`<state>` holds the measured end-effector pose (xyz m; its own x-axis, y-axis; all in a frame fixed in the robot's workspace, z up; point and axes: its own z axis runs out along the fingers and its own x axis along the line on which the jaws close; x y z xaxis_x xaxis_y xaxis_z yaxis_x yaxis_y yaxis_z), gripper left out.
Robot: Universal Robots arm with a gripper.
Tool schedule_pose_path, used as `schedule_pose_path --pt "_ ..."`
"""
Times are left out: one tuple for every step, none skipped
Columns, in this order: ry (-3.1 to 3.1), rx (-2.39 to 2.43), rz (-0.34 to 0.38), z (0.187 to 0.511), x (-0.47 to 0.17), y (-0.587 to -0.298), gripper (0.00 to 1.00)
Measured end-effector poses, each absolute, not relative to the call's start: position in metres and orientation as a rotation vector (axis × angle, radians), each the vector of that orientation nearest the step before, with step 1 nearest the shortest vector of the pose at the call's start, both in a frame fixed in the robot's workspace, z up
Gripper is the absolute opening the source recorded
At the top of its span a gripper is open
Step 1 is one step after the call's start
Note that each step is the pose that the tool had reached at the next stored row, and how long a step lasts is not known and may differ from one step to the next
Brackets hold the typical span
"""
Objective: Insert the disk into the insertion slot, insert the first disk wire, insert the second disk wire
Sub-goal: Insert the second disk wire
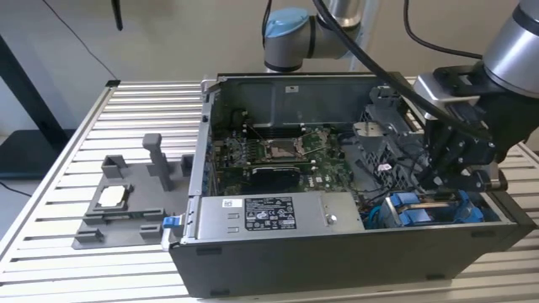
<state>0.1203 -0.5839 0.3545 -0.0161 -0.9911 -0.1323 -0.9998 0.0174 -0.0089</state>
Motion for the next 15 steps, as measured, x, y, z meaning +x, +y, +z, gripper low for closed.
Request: schedule_pose_path --pt "2.162 -2.125 0.141 0.3539 0.1211 -0.5843 0.16" --pt "2.156 -2.12 0.152 0.3533 0.122 -0.5848 0.16" --pt "2.151 -2.114 0.163 0.3527 0.123 -0.5855 0.16" --pt "2.147 -2.111 0.169 0.3518 0.1242 -0.5861 0.16" --pt "2.147 -2.11 0.17 0.351 0.1254 -0.5867 0.16" --pt "2.147 -2.11 0.171 0.3502 0.1264 -0.5872 0.16" --pt "2.147 -2.11 0.17 0.3496 0.127 -0.5876 0.16" --pt "2.148 -2.109 0.171 0.3489 0.1274 -0.588 0.16" --pt "2.149 -2.108 0.171 0.3483 0.1276 -0.5883 0.16" --pt "2.15 -2.106 0.17 0.3477 0.1277 -0.5886 0.16" --pt "2.151 -2.105 0.17 0.3471 0.1279 -0.5887 0.16" --pt "2.153 -2.103 0.17 0.3465 0.128 -0.5888 0.16" --pt "2.155 -2.101 0.17 0.3459 0.1281 -0.5889 0.16" --pt "2.157 -2.099 0.169 0.3454 0.1282 -0.5891 0.16" --pt "2.159 -2.097 0.169 0.345 0.1283 -0.5893 0.16"
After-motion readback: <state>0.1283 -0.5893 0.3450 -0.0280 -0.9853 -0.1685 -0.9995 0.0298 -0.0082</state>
